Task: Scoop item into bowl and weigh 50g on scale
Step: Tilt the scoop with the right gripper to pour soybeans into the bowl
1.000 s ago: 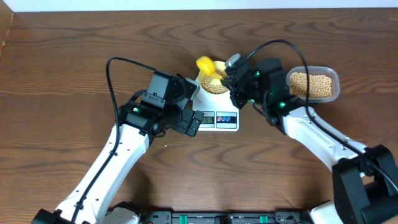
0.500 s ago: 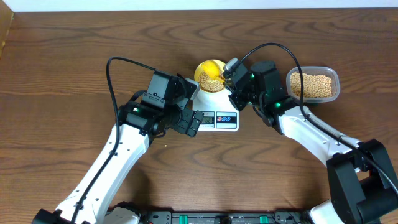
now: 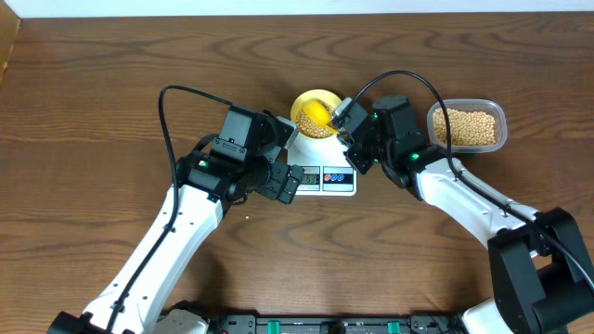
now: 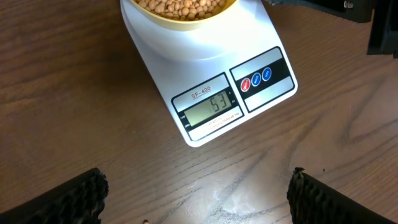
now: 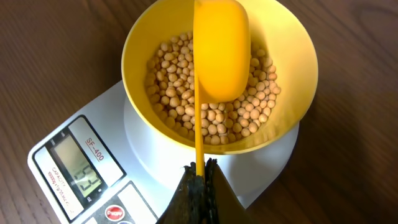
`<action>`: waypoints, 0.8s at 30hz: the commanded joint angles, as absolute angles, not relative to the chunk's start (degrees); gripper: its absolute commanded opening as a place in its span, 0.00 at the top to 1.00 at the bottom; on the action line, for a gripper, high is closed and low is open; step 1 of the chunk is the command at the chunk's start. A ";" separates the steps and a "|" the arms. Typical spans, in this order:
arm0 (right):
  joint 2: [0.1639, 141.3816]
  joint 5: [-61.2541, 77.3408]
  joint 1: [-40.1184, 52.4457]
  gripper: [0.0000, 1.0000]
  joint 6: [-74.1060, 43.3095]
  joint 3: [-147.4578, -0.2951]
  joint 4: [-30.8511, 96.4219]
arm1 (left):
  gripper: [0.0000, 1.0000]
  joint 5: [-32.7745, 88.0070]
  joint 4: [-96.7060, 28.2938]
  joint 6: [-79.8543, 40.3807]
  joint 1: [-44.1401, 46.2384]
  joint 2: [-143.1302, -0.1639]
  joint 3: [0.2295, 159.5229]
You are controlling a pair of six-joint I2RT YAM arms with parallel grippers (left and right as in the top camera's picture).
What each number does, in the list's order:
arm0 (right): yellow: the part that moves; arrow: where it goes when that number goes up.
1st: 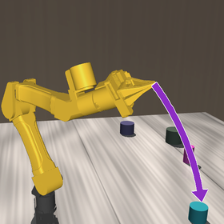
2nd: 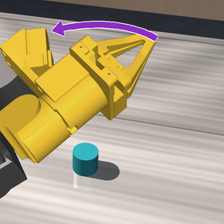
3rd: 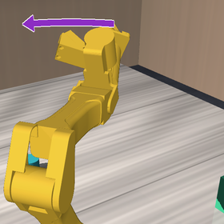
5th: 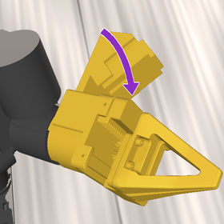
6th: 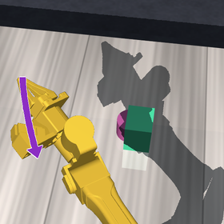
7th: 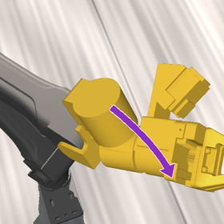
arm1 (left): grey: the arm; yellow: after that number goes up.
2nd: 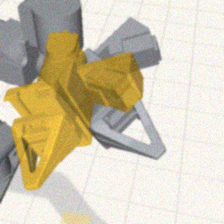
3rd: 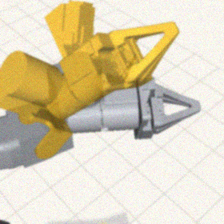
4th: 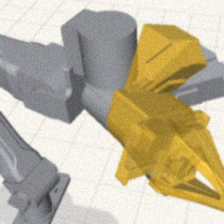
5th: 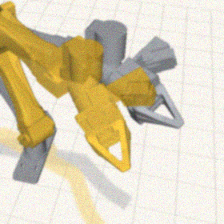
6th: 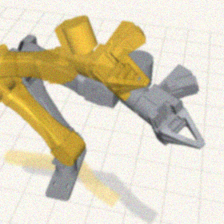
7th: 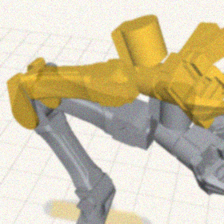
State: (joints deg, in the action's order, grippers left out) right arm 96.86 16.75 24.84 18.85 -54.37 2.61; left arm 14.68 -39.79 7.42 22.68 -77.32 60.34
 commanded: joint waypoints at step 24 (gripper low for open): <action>96.86 35.40 18.17 0.99 9.28 -54.54 -1.30 | 0.05 14.48 -39.77 6.96 22.85 -77.49 59.83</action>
